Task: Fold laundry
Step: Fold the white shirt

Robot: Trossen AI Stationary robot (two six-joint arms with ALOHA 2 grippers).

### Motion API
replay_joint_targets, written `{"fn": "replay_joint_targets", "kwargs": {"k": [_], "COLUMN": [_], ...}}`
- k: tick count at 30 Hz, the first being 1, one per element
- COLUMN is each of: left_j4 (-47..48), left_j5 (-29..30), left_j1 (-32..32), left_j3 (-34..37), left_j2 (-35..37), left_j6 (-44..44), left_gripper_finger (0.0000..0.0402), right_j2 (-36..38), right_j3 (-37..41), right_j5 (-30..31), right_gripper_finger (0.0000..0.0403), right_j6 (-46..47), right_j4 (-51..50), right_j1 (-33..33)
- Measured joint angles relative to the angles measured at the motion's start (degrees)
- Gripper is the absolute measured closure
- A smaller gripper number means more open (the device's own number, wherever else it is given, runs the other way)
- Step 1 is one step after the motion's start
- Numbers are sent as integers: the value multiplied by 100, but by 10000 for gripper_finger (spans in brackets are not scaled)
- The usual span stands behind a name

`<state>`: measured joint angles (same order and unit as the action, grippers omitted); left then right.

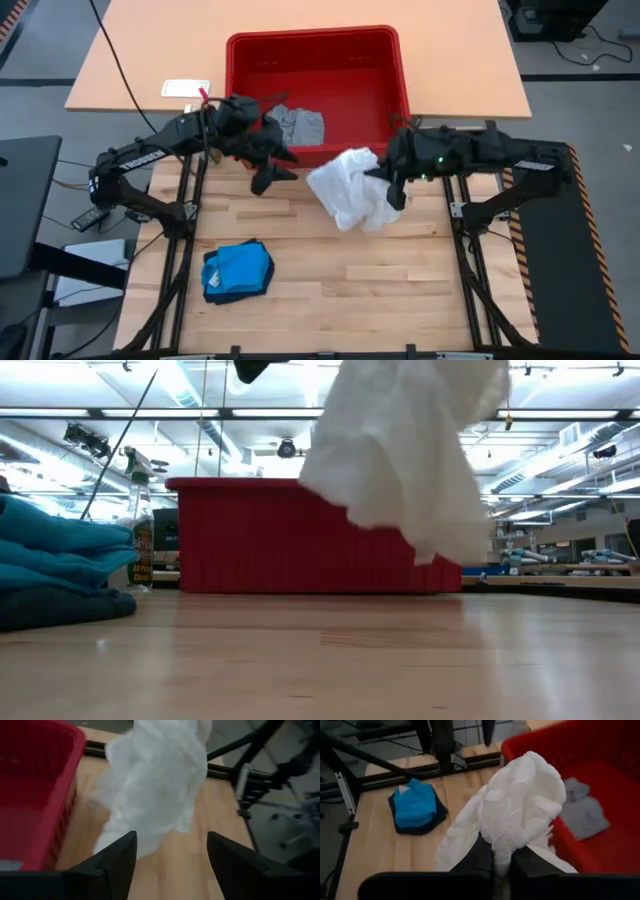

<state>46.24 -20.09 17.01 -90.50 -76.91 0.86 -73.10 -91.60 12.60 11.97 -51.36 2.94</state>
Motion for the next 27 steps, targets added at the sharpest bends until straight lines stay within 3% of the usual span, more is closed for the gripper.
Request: {"fn": "replay_joint_targets", "kwargs": {"k": [5, 11, 15, 20, 27], "left_j4": [48, -297, -835, -1662, -2665], "left_j5": [1150, 1490, 1491, 1647, 1642], "left_j1": [-588, -1151, -1413, -1523, -1596], "left_j3": [13, 607, 1050, 1126, 1125], "left_j2": [-127, -509, -840, -1166, -1306], "left_j6": [409, 1000, 1275, 1471, 651], "left_gripper_finger": [159, 159, 159, 159, 159], "right_j2": [898, 1731, 2120, 2433, 2631], "right_j3": [2115, 3901, 4292, 4359, 4361], "right_j5": [486, 547, 501, 189, 175], "right_gripper_finger": [378, 378, 378, 378, 378], "right_j6": [200, -368, -1026, -1205, -1515], "right_j4": [1173, 3216, 3925, 3685, 3743], "right_j1": [399, 890, 1168, 1204, 1204]}}
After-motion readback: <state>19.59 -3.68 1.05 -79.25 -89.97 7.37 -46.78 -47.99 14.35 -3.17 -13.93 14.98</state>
